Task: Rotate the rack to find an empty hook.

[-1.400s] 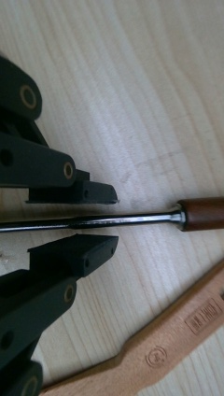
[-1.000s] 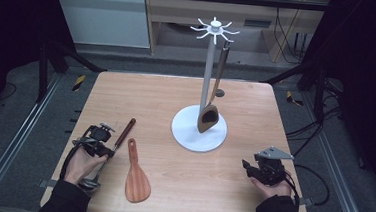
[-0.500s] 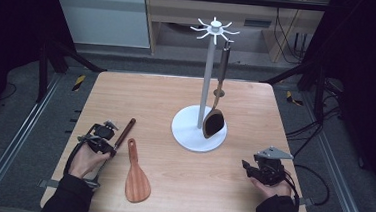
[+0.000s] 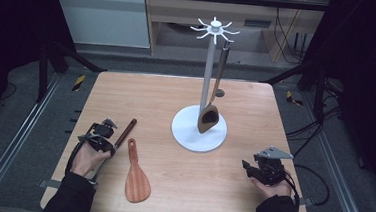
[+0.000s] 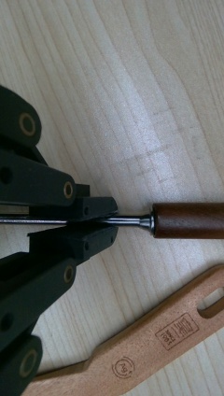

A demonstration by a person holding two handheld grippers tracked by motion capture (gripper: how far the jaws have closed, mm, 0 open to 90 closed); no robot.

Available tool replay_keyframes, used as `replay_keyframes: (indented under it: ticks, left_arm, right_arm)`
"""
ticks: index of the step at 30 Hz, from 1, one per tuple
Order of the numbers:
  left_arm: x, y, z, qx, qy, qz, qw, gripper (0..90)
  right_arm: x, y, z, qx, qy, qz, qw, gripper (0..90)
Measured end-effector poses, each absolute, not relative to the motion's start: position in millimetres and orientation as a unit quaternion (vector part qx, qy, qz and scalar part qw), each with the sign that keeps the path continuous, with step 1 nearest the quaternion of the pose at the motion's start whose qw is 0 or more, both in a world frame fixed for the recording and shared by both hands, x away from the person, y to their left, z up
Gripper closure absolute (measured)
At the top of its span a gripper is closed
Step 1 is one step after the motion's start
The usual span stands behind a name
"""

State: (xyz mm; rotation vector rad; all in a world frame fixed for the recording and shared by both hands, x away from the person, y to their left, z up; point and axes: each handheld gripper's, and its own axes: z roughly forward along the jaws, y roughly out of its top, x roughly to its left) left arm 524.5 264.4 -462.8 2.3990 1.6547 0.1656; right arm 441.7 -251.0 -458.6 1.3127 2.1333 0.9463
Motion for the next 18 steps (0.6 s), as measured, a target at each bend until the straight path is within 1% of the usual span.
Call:
replay_keyframes:
  ticks: [8,18]
  left_arm:
    - [523.3,267.3,-459.7,0.817,0.56,0.062,0.125,85.2]
    - [508.8,273.9,-440.5,0.816,0.545,0.083,0.174,85.4]
  right_arm:
    - [442.1,-251.3,-458.8,0.479,0.774,0.344,0.228,48.5]
    - [441.8,-251.4,-458.7,0.479,0.774,0.345,0.229,48.5]
